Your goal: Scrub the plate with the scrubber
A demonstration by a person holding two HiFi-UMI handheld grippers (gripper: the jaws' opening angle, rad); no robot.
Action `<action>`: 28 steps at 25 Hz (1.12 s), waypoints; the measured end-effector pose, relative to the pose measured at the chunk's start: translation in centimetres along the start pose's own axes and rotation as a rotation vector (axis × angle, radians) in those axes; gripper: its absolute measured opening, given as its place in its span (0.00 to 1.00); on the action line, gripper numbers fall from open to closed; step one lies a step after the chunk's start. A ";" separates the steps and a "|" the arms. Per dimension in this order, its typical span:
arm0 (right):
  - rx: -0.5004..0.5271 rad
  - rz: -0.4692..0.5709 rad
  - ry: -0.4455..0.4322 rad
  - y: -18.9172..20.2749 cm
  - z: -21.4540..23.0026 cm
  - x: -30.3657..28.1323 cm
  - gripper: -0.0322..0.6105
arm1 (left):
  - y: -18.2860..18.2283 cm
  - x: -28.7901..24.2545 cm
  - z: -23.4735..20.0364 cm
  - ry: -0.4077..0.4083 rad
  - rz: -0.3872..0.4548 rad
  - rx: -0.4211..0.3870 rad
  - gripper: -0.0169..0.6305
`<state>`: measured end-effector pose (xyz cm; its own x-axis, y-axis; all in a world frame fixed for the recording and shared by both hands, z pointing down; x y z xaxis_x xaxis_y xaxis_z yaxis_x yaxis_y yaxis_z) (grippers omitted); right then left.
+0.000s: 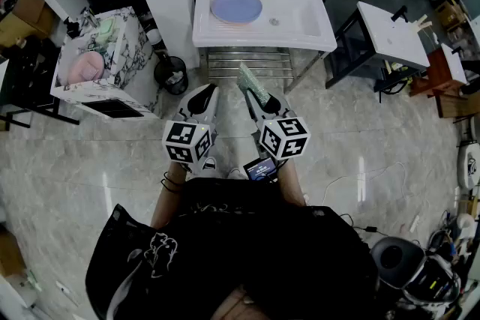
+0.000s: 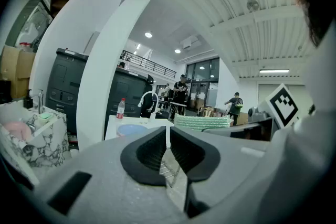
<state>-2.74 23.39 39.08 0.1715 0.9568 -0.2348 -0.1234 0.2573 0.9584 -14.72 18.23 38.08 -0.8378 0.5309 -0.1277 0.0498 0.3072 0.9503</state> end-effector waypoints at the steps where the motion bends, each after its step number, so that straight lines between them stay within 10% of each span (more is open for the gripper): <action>1: 0.001 0.000 0.000 0.1 0.0 0.0 0.19 | 0.0 0.0 0.0 0.001 0.001 0.000 0.07; 28: -0.032 0.010 0.004 3.2 3.7 3.9 0.19 | 2.8 -1.9 3.7 -0.021 -0.036 -0.018 0.07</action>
<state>1.11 27.42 41.80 0.1658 0.9599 -0.2259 -0.1562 0.2517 0.9551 -10.95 20.95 39.91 -0.8275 0.5359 -0.1674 0.0103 0.3125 0.9499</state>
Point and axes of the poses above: the fingertips, and each gripper's own axes: x backward along the fingers, z to its right, y out of its underside, the point moved 3 cm from there along x, backward along the fingers, and after that the axes turned 5 degrees about x, right-handed, at the moved point
